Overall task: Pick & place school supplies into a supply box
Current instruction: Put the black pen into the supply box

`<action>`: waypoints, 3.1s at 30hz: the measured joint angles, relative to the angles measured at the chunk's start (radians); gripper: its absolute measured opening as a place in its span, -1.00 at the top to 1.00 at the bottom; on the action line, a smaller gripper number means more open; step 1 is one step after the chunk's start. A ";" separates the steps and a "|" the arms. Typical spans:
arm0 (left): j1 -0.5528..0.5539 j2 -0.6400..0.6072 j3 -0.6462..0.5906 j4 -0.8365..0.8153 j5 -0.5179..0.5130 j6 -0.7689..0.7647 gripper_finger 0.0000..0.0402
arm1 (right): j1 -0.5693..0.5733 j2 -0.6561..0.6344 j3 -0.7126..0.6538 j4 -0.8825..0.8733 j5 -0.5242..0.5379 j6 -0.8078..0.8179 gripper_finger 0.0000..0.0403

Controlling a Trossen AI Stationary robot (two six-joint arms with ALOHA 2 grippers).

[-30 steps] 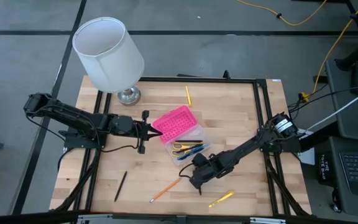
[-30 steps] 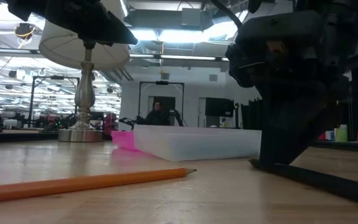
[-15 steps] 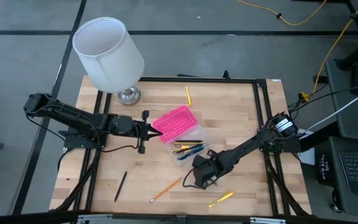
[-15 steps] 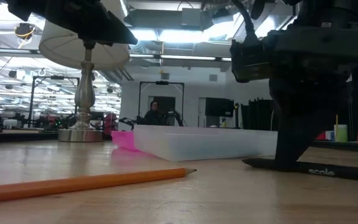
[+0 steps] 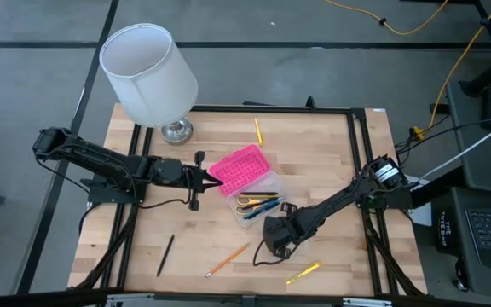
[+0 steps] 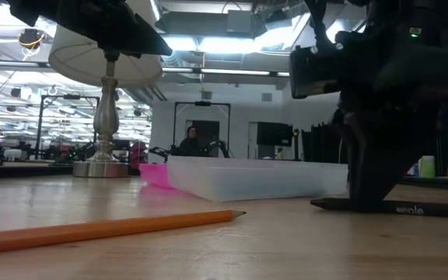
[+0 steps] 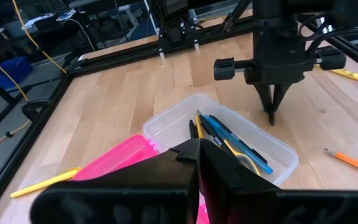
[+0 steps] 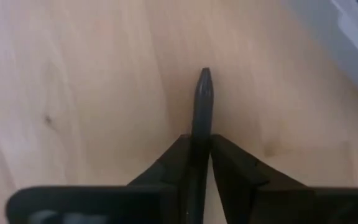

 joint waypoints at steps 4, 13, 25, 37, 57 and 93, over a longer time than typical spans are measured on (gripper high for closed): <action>0.000 0.000 0.000 0.000 0.000 0.000 0.97 | 0.000 -0.001 0.001 -0.016 0.013 -0.004 0.64; 0.000 0.000 0.000 0.000 0.000 -0.025 0.97 | 0.001 -0.002 0.001 -0.015 0.015 -0.025 0.63; 0.000 0.000 0.000 0.000 0.000 -0.026 0.97 | 0.001 -0.004 0.003 -0.045 0.015 -0.020 0.63; 0.000 0.000 0.000 0.000 0.000 -0.026 0.97 | 0.001 -0.007 -0.003 -0.056 -0.001 0.032 0.63; 0.000 0.000 0.000 0.000 0.000 -0.025 0.97 | 0.002 -0.009 -0.014 -0.057 0.000 0.030 0.63; 0.000 0.000 0.000 0.000 0.000 -0.025 0.97 | 0.011 -0.006 -0.016 -0.046 0.027 0.001 0.86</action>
